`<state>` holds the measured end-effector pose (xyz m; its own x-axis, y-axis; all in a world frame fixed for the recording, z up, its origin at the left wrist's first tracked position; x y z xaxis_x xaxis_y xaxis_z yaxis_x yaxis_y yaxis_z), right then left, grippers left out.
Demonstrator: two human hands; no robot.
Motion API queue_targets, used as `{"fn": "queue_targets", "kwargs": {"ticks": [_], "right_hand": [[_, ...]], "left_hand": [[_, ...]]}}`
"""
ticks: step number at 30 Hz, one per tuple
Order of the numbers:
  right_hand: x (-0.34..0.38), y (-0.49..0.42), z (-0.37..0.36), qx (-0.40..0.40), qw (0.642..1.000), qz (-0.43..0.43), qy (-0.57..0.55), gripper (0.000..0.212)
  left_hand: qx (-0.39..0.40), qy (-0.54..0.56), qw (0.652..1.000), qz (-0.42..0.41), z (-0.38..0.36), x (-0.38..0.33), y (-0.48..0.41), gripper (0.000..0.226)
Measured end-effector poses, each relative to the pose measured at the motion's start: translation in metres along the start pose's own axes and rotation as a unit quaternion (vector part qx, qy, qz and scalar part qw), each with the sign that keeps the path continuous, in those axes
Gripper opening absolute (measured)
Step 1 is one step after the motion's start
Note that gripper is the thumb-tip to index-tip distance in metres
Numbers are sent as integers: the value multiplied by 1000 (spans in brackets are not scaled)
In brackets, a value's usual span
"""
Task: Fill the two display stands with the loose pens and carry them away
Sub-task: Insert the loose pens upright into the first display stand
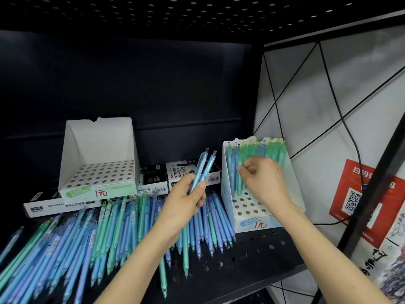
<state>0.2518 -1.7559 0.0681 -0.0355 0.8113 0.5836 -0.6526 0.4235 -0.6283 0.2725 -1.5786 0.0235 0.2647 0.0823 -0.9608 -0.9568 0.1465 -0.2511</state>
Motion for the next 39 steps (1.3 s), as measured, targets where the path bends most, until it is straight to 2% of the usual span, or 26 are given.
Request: {"fn": "queue_targets", "kwargs": {"ticks": [3, 5, 6, 9, 13, 15, 18, 20, 22, 24, 33, 37, 39], "right_hand": [[7, 3, 14, -66, 997, 17, 22, 22], [20, 13, 30, -130, 991, 34, -18, 29], [26, 17, 32, -121, 991, 29, -55, 29], [34, 25, 16, -4, 987, -22, -162, 24], [35, 30, 13, 37, 960, -74, -267, 15], [28, 28, 23, 32, 944, -112, -308, 14], [4, 12, 54, -67, 922, -153, -350, 14], [-13, 2, 73, -145, 933, -135, -301, 12], [-24, -3, 74, -173, 958, -102, -205, 10], [-26, -4, 64, -161, 974, -74, -143, 9], [-8, -1, 30, -103, 994, 17, -38, 18], [-7, 1, 17, -53, 999, 13, -6, 19], [-9, 3, 19, -67, 998, -1, 7, 21]], "left_hand": [[20, 2, 1000, -7, -3, -2, 2, 14], [31, 10, 999, -18, -5, -5, 3, 11], [36, 17, 999, -25, -6, -7, 3, 10], [48, 27, 997, -56, -9, -11, 5, 8], [39, 22, 995, -92, -8, -18, 8, 12], [28, 18, 995, -91, -7, -19, 7, 18], [-15, -12, 996, -85, 1, -14, 4, 21], [-37, -22, 996, -78, 6, -10, 2, 20], [-39, -30, 996, -70, 7, -7, 1, 19], [-31, -37, 997, -68, 4, -8, 2, 18], [-35, -26, 997, -56, 2, -7, 1, 19], [-30, -26, 998, -58, 3, -7, 2, 19], [-26, -41, 997, -68, 2, -8, 3, 18]]}}
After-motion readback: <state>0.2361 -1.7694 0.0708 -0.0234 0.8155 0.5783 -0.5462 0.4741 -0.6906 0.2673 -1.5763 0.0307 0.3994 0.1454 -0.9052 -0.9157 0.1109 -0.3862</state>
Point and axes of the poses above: each hand's wrist, its own y-axis away from the middle knuckle, its own z-axis out of the back of the hand, x = y × z, the point moved 7 cm from there along -y, towards the middle knuckle, and after that the axes turned 12 degrees about -x, right-handed, at the moved point
